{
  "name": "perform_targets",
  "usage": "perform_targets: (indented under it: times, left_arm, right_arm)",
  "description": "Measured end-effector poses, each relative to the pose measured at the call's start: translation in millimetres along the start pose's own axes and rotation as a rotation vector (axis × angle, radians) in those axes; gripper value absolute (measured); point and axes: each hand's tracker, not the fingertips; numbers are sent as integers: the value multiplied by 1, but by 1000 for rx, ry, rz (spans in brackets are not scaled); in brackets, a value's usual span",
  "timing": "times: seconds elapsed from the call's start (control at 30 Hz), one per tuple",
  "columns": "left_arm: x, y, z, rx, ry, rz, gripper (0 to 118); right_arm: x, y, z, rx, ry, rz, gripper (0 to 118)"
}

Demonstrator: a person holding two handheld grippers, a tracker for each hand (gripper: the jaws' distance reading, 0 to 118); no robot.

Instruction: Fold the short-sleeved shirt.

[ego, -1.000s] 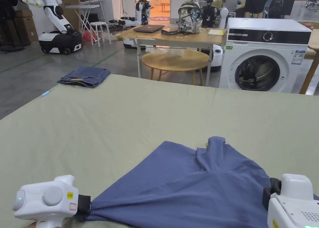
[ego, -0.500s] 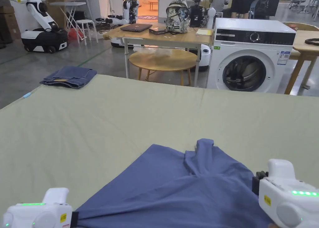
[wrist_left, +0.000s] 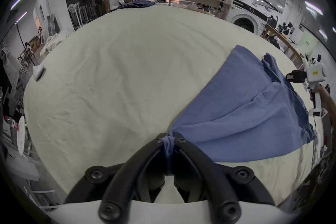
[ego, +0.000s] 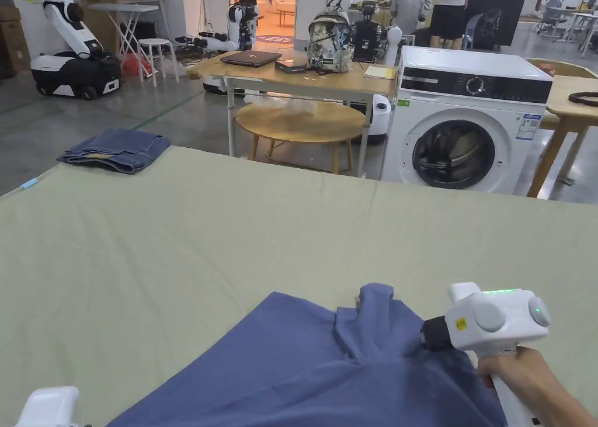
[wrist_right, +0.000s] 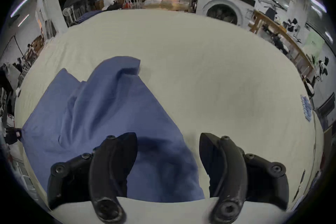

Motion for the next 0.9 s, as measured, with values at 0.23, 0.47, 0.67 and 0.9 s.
perform_targets:
  times: [0.23, 0.47, 0.67, 0.9]
  left_arm:
    - [0, 2, -5, -2, 11, 2, 1]
    - [1, 6, -1, 23, 16, -3, 1]
    - [2, 22, 25, 127, -13, -14, 1]
    - [19, 78, 61, 288, -71, -48, 1]
  right_arm:
    - [-14, 2, -20, -70, -4, 12, 66]
    - [-33, -7, -3, -25, -42, 62, 0]
    - [-25, -17, 56, 185, -68, 13, 0]
    - [-10, -25, 182, 399, -169, -54, 0]
